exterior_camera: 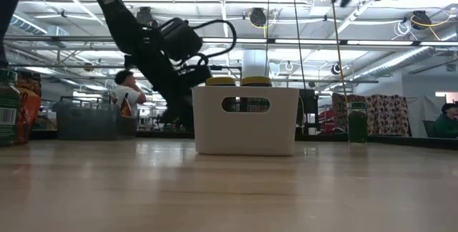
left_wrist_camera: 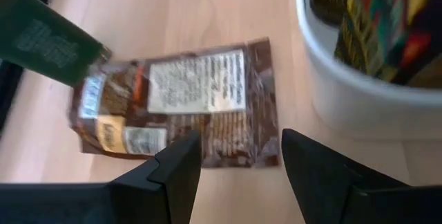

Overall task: Sort spices by type
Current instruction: Put the right brown spice pouch into the black transparent bin

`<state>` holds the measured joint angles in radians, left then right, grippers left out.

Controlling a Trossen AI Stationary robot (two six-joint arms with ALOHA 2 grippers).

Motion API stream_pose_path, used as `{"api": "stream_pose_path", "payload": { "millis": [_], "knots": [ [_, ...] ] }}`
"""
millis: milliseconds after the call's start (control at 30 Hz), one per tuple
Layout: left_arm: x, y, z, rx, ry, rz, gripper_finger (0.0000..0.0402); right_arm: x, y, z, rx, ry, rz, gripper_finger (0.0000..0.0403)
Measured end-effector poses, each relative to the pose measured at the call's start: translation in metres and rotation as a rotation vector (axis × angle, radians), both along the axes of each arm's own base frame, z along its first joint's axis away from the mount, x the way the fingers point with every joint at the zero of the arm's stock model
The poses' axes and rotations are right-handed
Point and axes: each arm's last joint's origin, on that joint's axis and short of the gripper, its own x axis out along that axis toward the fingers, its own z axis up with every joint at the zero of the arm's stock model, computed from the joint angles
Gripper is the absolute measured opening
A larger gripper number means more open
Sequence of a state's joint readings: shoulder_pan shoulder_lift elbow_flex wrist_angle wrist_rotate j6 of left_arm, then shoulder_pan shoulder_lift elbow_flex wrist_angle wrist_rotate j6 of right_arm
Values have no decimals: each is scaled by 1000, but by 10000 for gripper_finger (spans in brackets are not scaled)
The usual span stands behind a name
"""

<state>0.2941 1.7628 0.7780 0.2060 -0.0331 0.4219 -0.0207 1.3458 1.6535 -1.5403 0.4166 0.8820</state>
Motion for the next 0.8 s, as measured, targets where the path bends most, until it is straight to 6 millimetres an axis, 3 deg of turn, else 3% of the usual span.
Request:
{"api": "stream_pose_path", "payload": {
  "millis": [333,533,800],
  "knots": [
    [1,0,-13,-11,30,-8,205,-23,10,-45,99,-62,-57,137],
    [6,3,-18,-38,1,-32,205,-28,11,-49,112,-95,-63,137],
    [18,20,-26,-229,20,42,205,-26,12,-48,127,-122,-52,137]
  ]
}}
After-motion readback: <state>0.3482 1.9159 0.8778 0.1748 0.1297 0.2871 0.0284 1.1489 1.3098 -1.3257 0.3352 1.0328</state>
